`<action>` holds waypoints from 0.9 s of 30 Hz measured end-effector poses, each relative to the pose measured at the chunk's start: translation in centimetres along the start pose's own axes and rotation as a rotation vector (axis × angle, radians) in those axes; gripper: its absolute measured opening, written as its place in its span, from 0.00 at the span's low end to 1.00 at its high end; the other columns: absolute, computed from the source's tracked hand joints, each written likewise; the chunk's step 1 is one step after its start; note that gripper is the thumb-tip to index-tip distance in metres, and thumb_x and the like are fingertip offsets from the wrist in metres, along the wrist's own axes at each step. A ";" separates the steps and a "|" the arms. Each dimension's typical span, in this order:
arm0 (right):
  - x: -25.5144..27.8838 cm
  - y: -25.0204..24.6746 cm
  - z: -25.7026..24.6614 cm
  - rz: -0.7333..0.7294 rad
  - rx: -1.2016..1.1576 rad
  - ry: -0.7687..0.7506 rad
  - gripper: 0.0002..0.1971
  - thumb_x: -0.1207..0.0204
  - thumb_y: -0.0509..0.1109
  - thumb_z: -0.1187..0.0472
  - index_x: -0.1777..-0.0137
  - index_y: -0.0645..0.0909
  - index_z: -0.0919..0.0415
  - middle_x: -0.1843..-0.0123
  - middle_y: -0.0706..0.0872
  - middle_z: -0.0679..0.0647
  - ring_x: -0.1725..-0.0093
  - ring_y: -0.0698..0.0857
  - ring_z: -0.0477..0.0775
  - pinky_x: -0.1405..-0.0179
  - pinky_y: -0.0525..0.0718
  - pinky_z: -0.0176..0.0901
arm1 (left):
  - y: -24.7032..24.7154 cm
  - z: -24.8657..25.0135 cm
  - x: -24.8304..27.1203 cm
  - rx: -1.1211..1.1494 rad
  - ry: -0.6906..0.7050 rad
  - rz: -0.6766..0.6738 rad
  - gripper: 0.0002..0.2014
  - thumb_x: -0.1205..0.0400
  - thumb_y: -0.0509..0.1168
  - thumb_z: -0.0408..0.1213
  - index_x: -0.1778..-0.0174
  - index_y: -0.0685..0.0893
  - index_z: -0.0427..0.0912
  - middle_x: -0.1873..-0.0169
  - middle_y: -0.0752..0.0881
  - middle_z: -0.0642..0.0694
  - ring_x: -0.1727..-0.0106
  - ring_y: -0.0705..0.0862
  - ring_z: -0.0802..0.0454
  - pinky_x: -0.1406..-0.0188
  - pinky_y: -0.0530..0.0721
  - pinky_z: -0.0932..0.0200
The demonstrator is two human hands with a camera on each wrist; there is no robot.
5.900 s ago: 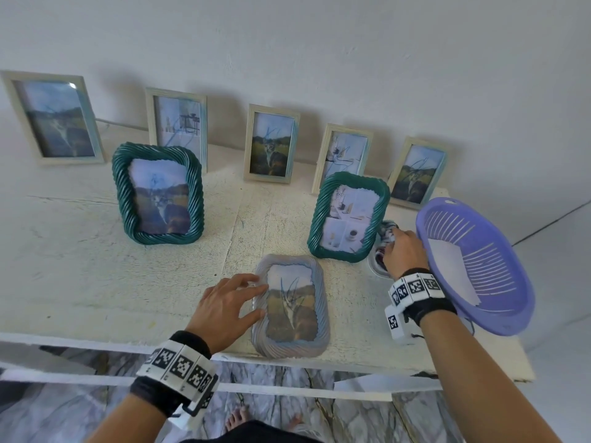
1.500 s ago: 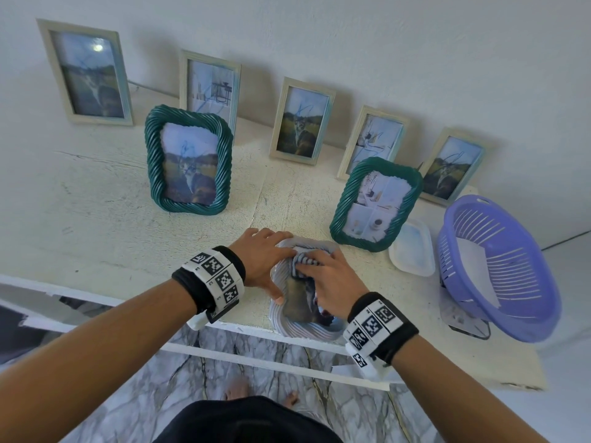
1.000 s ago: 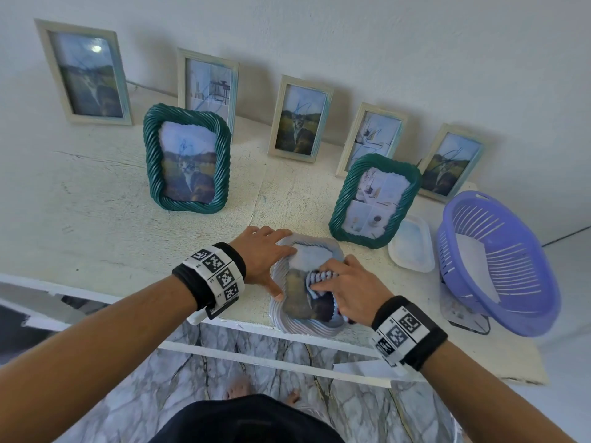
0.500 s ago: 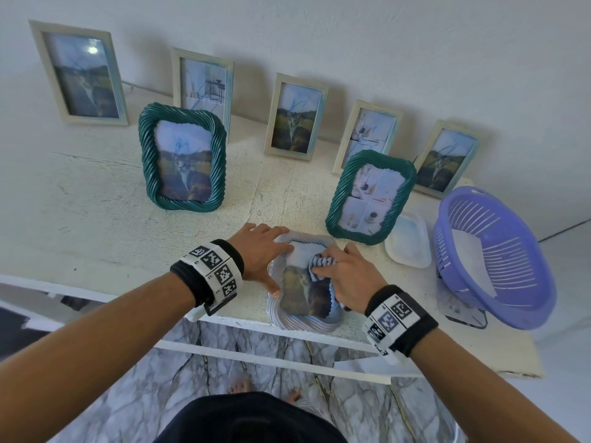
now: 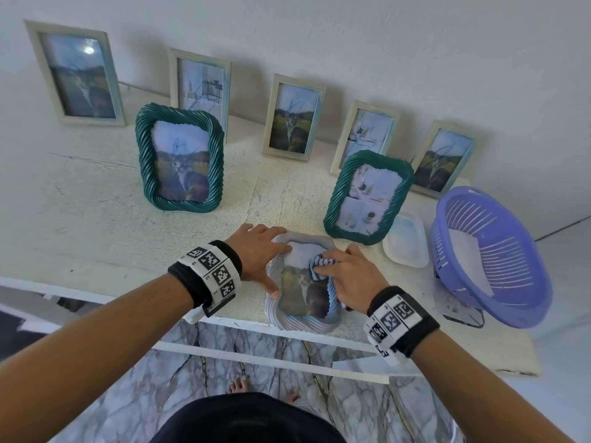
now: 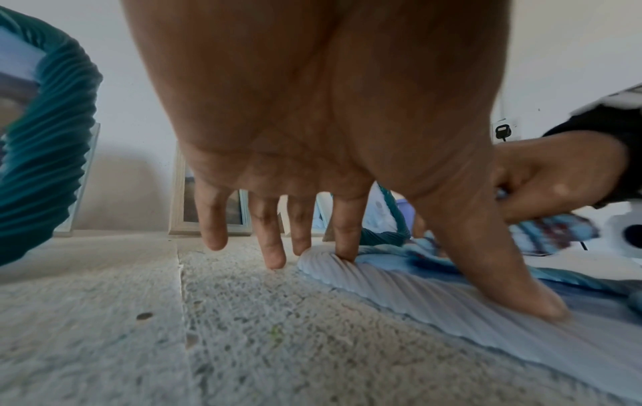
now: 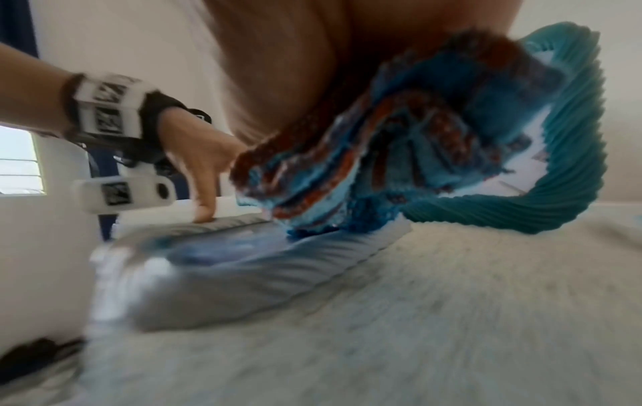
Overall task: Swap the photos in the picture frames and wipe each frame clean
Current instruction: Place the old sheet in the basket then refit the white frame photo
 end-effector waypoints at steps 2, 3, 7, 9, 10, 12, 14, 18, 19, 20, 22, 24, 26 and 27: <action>1.9 0.1 -1.2 -0.076 -0.104 -0.001 0.16 0.36 0.78 0.64 0.49 0.89 0.48 0.43 0.86 0.49 0.57 0.72 0.51 0.59 0.76 0.39 | 0.1 0.0 0.0 0.010 -0.002 0.002 0.50 0.33 0.67 0.73 0.18 0.60 0.57 0.16 0.52 0.47 0.19 0.59 0.41 0.21 0.57 0.40; 2.9 0.1 -1.7 -0.132 -0.113 -0.024 0.15 0.34 0.76 0.63 0.49 0.89 0.46 0.42 0.85 0.47 0.56 0.72 0.51 0.59 0.73 0.35 | 0.1 -0.1 0.0 0.014 -0.002 0.000 0.50 0.33 0.67 0.73 0.18 0.60 0.57 0.16 0.52 0.47 0.19 0.58 0.42 0.21 0.57 0.40; 3.0 0.2 -1.1 -0.283 -0.029 -0.112 0.13 0.30 0.74 0.62 0.50 0.89 0.46 0.43 0.85 0.46 0.56 0.76 0.53 0.54 0.62 0.35 | 0.2 -0.1 -0.2 0.002 0.006 0.000 0.50 0.33 0.67 0.73 0.18 0.60 0.57 0.16 0.52 0.47 0.19 0.59 0.41 0.21 0.56 0.41; 1.2 -0.3 -0.1 -0.206 -0.024 -0.084 0.13 0.33 0.75 0.65 0.50 0.90 0.49 0.45 0.87 0.51 0.59 0.78 0.54 0.56 0.58 0.39 | 0.2 -0.2 -0.2 0.001 0.008 0.004 0.49 0.33 0.67 0.74 0.18 0.60 0.57 0.16 0.52 0.47 0.19 0.59 0.42 0.21 0.57 0.41; 0.6 -0.3 0.5 -0.143 -0.052 -0.042 0.15 0.38 0.78 0.67 0.53 0.90 0.50 0.48 0.88 0.53 0.62 0.78 0.54 0.56 0.60 0.40 | 0.2 -0.2 -0.2 0.004 0.008 0.002 0.49 0.33 0.67 0.74 0.18 0.60 0.58 0.16 0.52 0.47 0.19 0.59 0.42 0.21 0.57 0.41; 0.4 -0.4 0.8 -0.030 -0.071 -0.024 0.17 0.47 0.81 0.70 0.59 0.91 0.52 0.55 0.88 0.54 0.67 0.73 0.51 0.56 0.67 0.40 | 0.2 -0.2 -0.1 0.011 0.004 0.000 0.50 0.34 0.66 0.74 0.18 0.60 0.58 0.15 0.51 0.48 0.19 0.59 0.42 0.21 0.57 0.41; 1.4 -0.2 -0.4 -0.004 -0.136 -0.029 0.17 0.45 0.80 0.70 0.56 0.91 0.54 0.53 0.88 0.56 0.62 0.66 0.48 0.59 0.76 0.44 | 0.3 -0.2 -0.1 0.016 0.004 0.000 0.50 0.34 0.66 0.75 0.18 0.59 0.58 0.15 0.51 0.48 0.19 0.58 0.42 0.21 0.56 0.40; 4.5 -0.1 -3.4 -0.055 -0.146 -0.140 0.15 0.46 0.82 0.63 0.58 0.90 0.48 0.56 0.88 0.49 0.56 0.64 0.44 0.65 0.84 0.38 | 0.4 -0.3 -0.1 0.023 -0.003 0.001 0.50 0.34 0.66 0.74 0.18 0.59 0.58 0.15 0.51 0.48 0.19 0.58 0.41 0.20 0.56 0.39; 4.6 -0.4 -3.9 -0.052 -0.128 -0.154 0.15 0.46 0.81 0.62 0.58 0.90 0.48 0.58 0.87 0.48 0.56 0.64 0.44 0.65 0.85 0.38 | 0.3 -0.3 -0.2 0.021 -0.002 0.004 0.50 0.34 0.66 0.74 0.18 0.59 0.58 0.15 0.51 0.48 0.19 0.58 0.41 0.21 0.57 0.39; 4.2 -0.7 -4.1 -0.071 -0.121 -0.148 0.15 0.41 0.78 0.63 0.54 0.90 0.49 0.55 0.87 0.50 0.54 0.66 0.45 0.62 0.87 0.41 | 0.3 -0.3 -0.2 0.018 0.002 0.007 0.50 0.34 0.66 0.74 0.18 0.59 0.58 0.15 0.51 0.47 0.19 0.58 0.41 0.21 0.57 0.40; 2.9 -0.6 -3.7 -0.173 -0.078 -0.084 0.19 0.24 0.67 0.65 0.34 0.83 0.53 0.37 0.82 0.56 0.42 0.69 0.52 0.43 0.80 0.48 | 0.3 -0.3 -0.2 0.012 0.012 0.010 0.50 0.33 0.66 0.74 0.17 0.59 0.57 0.15 0.51 0.47 0.19 0.58 0.41 0.21 0.57 0.41; 1.6 -0.3 -2.8 -0.252 -0.095 0.053 0.23 0.18 0.60 0.63 0.24 0.72 0.52 0.29 0.72 0.58 0.37 0.70 0.59 0.34 0.71 0.48 | 0.3 -0.3 -0.2 0.005 0.020 0.013 0.50 0.33 0.66 0.74 0.18 0.60 0.57 0.16 0.52 0.47 0.19 0.59 0.42 0.21 0.57 0.42; 0.9 -0.2 -2.5 -0.201 -0.154 0.140 0.23 0.18 0.60 0.64 0.23 0.71 0.52 0.31 0.71 0.60 0.39 0.71 0.61 0.36 0.72 0.49 | 0.3 -0.3 -0.2 0.004 0.019 0.021 0.50 0.34 0.66 0.75 0.18 0.60 0.57 0.16 0.52 0.47 0.19 0.59 0.42 0.21 0.57 0.42; 1.0 0.2 -2.7 -0.193 -0.166 0.151 0.23 0.18 0.60 0.64 0.24 0.72 0.52 0.31 0.71 0.60 0.39 0.72 0.61 0.36 0.72 0.49 | 0.4 -0.3 -0.2 0.006 0.018 0.022 0.50 0.34 0.65 0.75 0.18 0.60 0.58 0.16 0.52 0.47 0.19 0.59 0.42 0.21 0.57 0.42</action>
Point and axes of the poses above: each hand's wrist, its own x-axis away from the middle knuckle, its own y-axis out of the palm, z = x × y, the point moved 4 cm from there along -x, towards the middle knuckle
